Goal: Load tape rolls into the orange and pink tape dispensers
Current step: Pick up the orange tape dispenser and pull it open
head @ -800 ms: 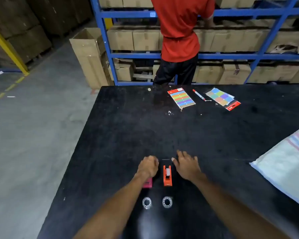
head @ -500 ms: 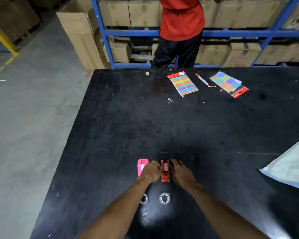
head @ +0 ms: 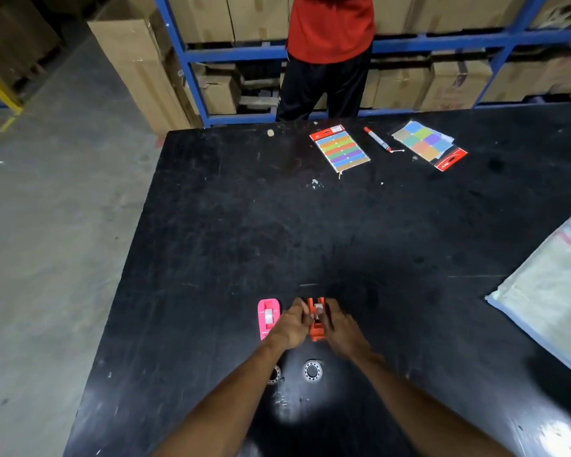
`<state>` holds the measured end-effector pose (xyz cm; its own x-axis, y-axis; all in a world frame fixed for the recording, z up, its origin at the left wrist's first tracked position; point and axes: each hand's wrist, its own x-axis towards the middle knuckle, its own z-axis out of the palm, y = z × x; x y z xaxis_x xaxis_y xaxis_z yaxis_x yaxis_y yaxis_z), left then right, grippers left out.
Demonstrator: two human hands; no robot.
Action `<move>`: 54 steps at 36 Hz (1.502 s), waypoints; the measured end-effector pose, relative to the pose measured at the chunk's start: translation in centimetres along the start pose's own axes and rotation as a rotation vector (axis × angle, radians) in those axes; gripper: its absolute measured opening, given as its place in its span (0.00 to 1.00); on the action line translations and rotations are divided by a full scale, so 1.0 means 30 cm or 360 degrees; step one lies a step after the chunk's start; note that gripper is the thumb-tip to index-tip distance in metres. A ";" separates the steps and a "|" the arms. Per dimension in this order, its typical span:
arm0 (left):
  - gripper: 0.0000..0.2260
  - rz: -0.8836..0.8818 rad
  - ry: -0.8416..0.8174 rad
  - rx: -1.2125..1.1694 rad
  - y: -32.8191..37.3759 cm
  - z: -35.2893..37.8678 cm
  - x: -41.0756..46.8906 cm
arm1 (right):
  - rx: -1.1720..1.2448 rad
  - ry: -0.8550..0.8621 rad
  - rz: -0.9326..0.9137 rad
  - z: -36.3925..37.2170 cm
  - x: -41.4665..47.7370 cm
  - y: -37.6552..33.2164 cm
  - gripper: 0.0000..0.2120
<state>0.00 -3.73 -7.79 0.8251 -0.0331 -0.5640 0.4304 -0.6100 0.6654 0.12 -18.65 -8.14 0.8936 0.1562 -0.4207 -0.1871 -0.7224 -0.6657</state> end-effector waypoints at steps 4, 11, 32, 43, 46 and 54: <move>0.07 0.0051 0.0009 -0.0326 0.038 -0.020 -0.025 | 0.0252 -0.0010 0.0014 -0.037 -0.020 0.004 0.14; 0.07 0.0076 -0.0090 -0.0647 0.069 -0.020 -0.079 | 0.0485 -0.0110 -0.0059 -0.084 -0.086 -0.040 0.22; 0.17 -0.0048 -0.0006 -0.1056 0.149 0.016 -0.079 | 0.0456 -0.0095 -0.0173 -0.172 -0.086 0.014 0.15; 0.17 -0.0017 -0.0019 -0.1182 0.145 0.031 -0.026 | 0.0452 -0.0085 -0.0245 -0.198 -0.053 0.011 0.13; 0.09 0.0007 -0.0097 -0.1163 0.138 0.025 -0.025 | 0.0397 -0.0135 -0.0262 -0.209 -0.051 -0.003 0.14; 0.09 0.0030 -0.0135 -0.1140 0.132 -0.002 -0.041 | 0.0433 -0.0201 -0.0233 -0.210 -0.063 -0.027 0.15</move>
<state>0.71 -6.05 -4.44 0.8160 -0.1174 -0.5661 0.5747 0.0593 0.8162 1.15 -22.59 -2.93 0.8648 0.3393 -0.3702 -0.1778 -0.4825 -0.8576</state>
